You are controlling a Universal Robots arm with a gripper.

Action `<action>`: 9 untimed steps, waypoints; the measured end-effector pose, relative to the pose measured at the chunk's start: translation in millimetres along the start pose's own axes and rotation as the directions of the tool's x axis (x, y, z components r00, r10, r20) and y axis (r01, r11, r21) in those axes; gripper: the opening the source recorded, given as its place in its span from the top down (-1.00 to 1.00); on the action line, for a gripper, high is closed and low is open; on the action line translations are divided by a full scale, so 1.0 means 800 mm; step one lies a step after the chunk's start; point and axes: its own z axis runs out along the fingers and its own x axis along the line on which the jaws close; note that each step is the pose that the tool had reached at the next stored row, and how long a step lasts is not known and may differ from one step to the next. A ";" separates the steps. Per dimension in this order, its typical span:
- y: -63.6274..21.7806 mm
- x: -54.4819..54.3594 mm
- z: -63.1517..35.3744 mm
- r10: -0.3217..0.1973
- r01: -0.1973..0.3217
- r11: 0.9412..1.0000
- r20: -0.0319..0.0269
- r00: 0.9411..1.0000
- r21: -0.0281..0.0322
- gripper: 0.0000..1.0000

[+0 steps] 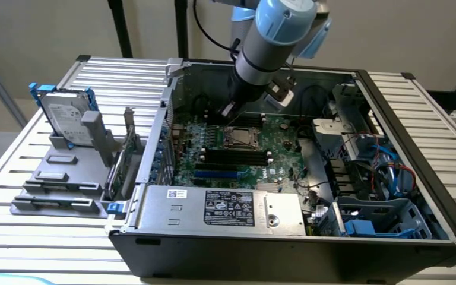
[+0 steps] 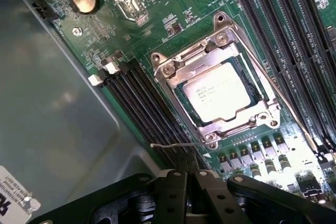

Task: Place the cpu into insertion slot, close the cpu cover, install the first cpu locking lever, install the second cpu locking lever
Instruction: 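Install the first cpu locking lever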

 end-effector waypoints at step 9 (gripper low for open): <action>0.004 -0.003 0.013 0.000 0.000 1.000 0.000 1.000 0.000 0.79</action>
